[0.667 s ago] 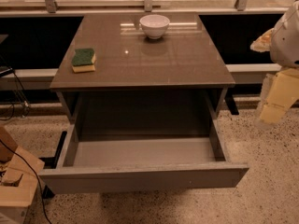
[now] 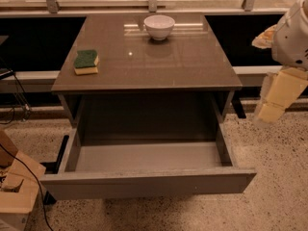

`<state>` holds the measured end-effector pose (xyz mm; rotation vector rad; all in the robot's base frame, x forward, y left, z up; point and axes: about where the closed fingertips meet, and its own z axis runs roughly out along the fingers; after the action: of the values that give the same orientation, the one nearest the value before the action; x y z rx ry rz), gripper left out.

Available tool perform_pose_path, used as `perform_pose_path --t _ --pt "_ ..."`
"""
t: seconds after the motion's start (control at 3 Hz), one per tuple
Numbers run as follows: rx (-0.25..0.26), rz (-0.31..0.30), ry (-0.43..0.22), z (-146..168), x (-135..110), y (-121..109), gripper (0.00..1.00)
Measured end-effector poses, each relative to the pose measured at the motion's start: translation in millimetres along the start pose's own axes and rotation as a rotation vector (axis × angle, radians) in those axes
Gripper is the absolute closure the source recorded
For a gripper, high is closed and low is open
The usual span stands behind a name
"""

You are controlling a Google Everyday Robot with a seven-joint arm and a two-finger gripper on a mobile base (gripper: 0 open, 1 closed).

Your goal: Place sponge into top drawer

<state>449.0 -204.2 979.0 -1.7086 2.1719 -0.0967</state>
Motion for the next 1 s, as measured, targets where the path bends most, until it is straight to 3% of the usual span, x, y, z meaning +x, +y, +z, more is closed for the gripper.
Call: perform_pose_path --t 0.67,1.0 --pt "0.001 -0.031 -0.156 22.4 -40.1 -31.5 0.0" --pt "-0.045 0.005 -0.295 44.1 -62.6 -50.6 0.0"
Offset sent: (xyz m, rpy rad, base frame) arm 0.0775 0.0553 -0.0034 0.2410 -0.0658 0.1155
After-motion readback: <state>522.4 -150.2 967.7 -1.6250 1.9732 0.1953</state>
